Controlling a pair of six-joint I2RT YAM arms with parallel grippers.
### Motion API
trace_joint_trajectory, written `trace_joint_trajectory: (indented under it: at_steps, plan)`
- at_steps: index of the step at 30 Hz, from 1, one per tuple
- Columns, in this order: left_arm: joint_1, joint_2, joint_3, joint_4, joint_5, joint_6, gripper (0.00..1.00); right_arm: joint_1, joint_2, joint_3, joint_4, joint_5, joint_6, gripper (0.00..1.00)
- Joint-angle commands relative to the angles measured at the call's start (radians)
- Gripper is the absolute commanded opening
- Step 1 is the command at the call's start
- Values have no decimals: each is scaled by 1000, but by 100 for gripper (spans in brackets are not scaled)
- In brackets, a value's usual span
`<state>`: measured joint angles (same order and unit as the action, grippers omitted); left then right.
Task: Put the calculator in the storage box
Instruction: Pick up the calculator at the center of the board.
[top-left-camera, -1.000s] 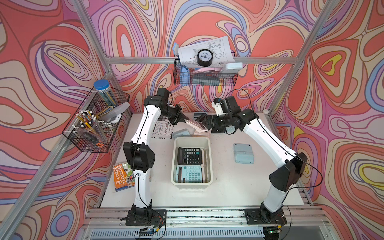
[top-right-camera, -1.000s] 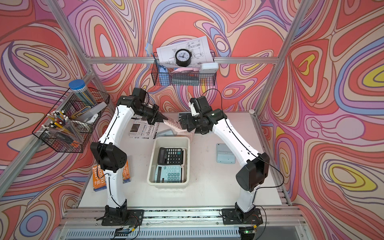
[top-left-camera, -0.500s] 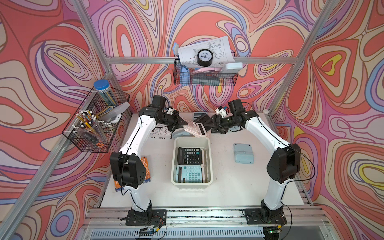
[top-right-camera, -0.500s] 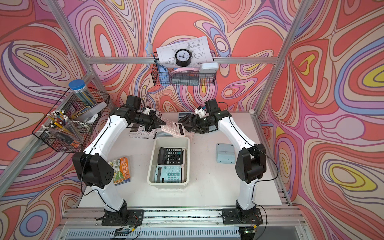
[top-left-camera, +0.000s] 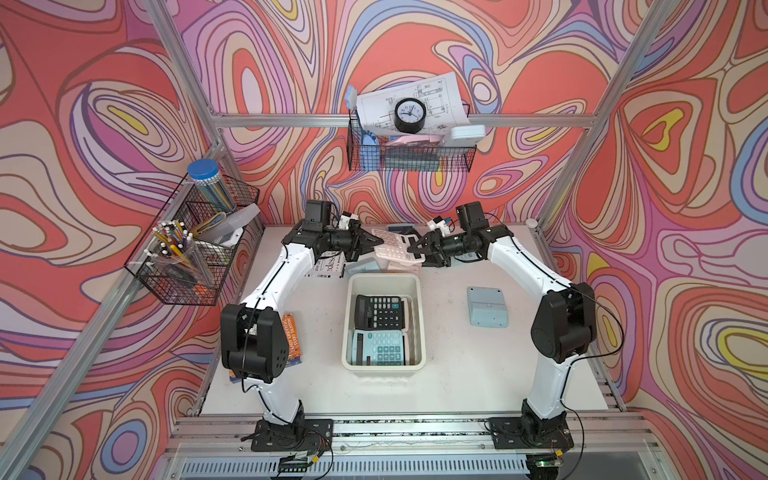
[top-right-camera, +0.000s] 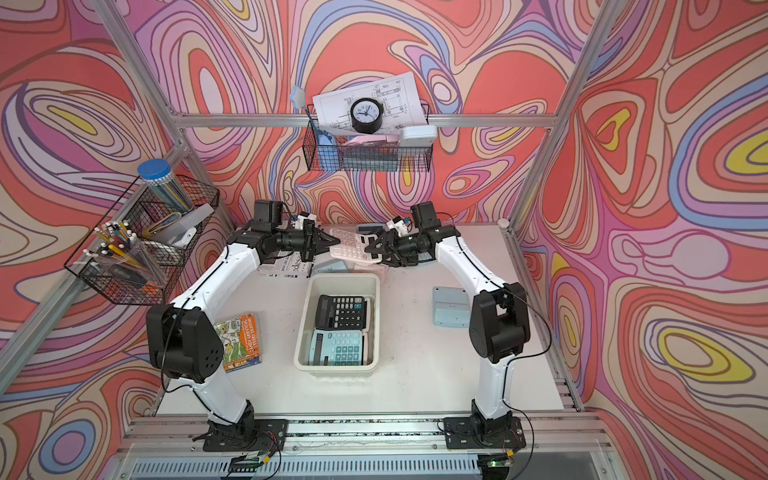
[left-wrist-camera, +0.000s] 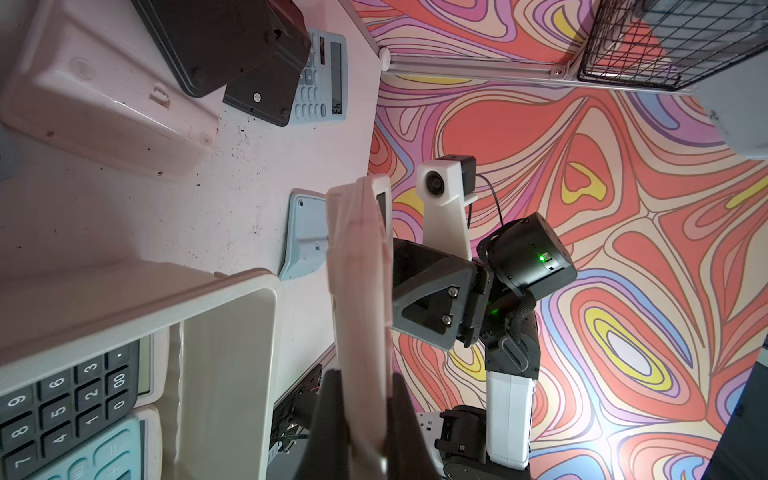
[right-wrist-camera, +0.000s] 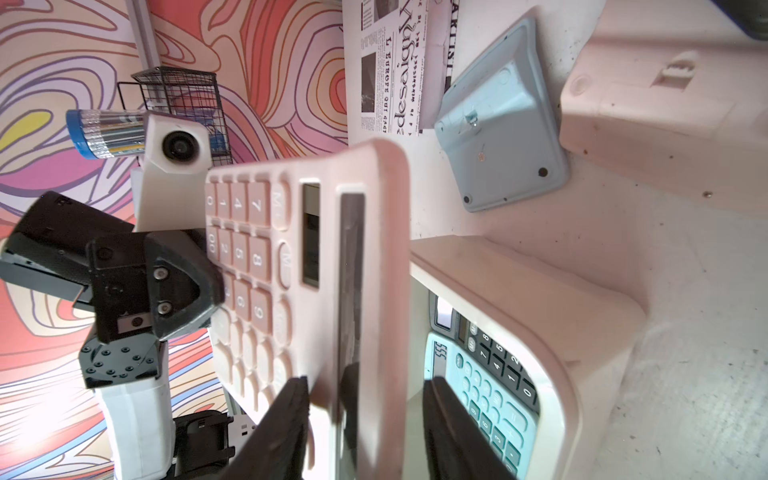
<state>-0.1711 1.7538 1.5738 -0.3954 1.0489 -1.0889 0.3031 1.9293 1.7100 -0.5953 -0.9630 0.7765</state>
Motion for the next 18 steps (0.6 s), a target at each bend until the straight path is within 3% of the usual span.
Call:
trace_joint_trajectory:
  at_steps: [1, 11, 18]
  plan:
    - [4, -42, -5, 58, 54, 11, 0, -11, -17, -34, 70, -16, 46, 44]
    - [4, -51, -5, 44, 63, 33, 0, -60, -4, -63, 167, -24, 148, 50]
    - [3, -46, -1, 40, 65, 42, 0, -62, 27, -62, 237, -82, 209, 44]
